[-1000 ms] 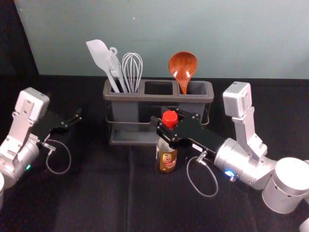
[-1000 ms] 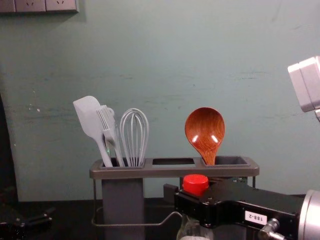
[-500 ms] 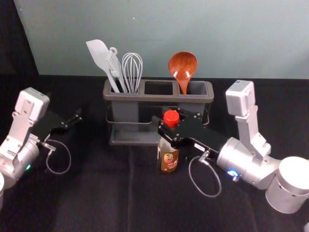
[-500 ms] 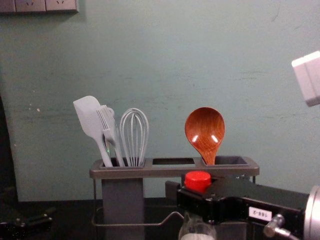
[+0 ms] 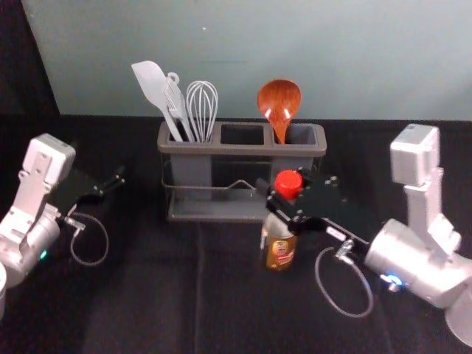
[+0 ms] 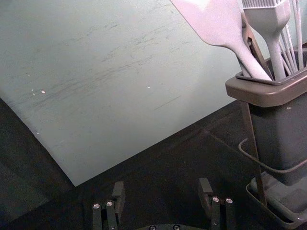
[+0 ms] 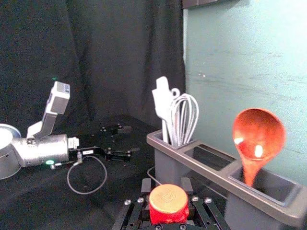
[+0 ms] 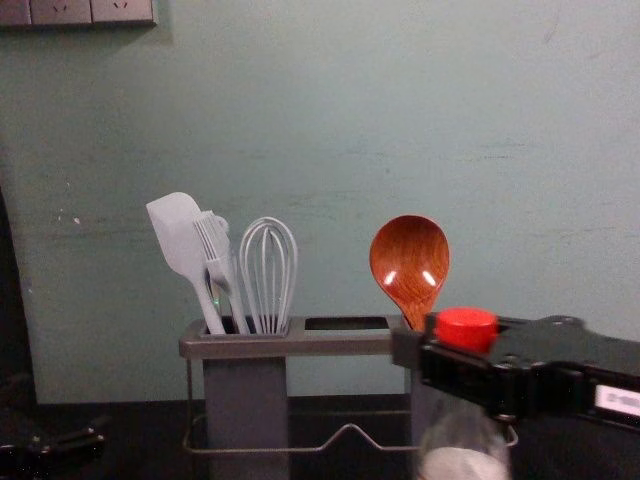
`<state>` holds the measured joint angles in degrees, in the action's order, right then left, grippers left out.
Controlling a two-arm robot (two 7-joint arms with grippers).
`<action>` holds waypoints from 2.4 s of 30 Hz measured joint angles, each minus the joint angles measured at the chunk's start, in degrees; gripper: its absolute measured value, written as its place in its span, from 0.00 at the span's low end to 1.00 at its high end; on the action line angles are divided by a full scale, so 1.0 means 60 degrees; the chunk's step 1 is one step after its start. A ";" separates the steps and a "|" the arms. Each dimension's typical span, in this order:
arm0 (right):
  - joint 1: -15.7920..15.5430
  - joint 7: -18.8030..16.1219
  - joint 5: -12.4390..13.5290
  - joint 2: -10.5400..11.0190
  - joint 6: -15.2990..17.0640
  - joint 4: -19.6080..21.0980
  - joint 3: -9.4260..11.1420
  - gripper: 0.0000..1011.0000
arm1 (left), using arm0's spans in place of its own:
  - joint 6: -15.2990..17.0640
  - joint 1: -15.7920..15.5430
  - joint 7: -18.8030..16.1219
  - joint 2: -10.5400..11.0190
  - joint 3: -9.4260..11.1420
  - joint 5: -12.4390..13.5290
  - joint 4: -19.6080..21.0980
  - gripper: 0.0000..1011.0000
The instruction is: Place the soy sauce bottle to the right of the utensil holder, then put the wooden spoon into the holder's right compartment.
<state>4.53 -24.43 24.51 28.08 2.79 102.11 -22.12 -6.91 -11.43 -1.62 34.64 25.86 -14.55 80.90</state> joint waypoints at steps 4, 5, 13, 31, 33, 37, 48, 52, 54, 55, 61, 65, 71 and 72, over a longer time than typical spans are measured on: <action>-0.0510 0.0217 0.0053 0.0293 -0.0014 0.0440 0.0351 0.37 | -0.0001 -0.0001 0.0000 0.0000 0.0000 0.0000 0.0000 0.99; -0.0621 0.0270 0.0064 0.0341 -0.0034 0.0497 0.0440 0.37 | 0.0000 0.0000 0.0000 0.0000 0.0000 0.0000 0.0000 0.99; -0.1616 0.0748 0.0126 0.0651 -0.0399 0.0958 0.1453 0.37 | 0.0000 0.0000 0.0000 0.0000 0.0000 0.0000 0.0000 0.99; -0.1770 0.0672 0.0156 0.0618 -0.0768 0.0592 0.2537 0.37 | 0.0000 0.0001 0.0000 0.0000 0.0000 0.0000 0.0000 0.99; -0.1716 0.0632 0.0167 0.0555 -0.0820 0.0459 0.2584 0.37 | -0.0001 0.0000 0.0000 0.0000 0.0000 0.0000 0.0000 0.99; -0.1557 0.0570 0.0173 0.0428 -0.0913 0.0146 0.2598 0.37 | -0.0001 0.0000 0.0000 0.0000 0.0000 0.0000 0.0000 0.99; -0.0711 0.0300 0.0170 0.0009 -0.1282 -0.1101 0.2402 0.37 | 0.0000 0.0000 0.0000 0.0000 0.0000 0.0000 0.0000 0.99; -0.0429 0.0264 0.0108 -0.0123 -0.1363 -0.1442 0.2310 0.37 | 0.0000 0.0001 0.0000 0.0000 0.0001 0.0000 0.0000 0.99; -0.0313 0.0259 0.0060 -0.0170 -0.1397 -0.1561 0.2278 0.37 | 0.0000 0.0000 0.0000 0.0000 0.0001 0.0000 0.0000 0.99; -0.0279 0.0258 0.0042 -0.0182 -0.1406 -0.1599 0.2268 0.37 | 0.0000 0.0000 0.0000 0.0000 0.0000 0.0000 0.0000 0.99; -0.0044 0.0252 -0.0063 -0.0289 -0.1455 -0.1877 0.2199 0.37 | 0.0000 0.0000 0.0000 0.0000 0.0000 0.0000 0.0000 0.99; 0.0087 0.0252 -0.0139 -0.0341 -0.1490 -0.2042 0.2172 0.37 | 0.0000 0.0000 0.0000 0.0000 0.0000 0.0000 0.0000 0.99; 0.0316 0.0158 -0.0152 -0.0409 -0.1513 -0.2344 0.2140 0.37 | 0.0000 0.0000 0.0000 0.0000 0.0000 0.0000 0.0000 0.99; 0.0386 0.0124 -0.0147 -0.0422 -0.1518 -0.2434 0.2126 0.37 | 0.0000 0.0000 0.0000 0.0000 0.0001 0.0000 0.0000 0.99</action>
<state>6.85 -23.68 23.63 25.55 -6.32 87.50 -9.36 -6.91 -11.43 -1.62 34.64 25.86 -14.55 80.90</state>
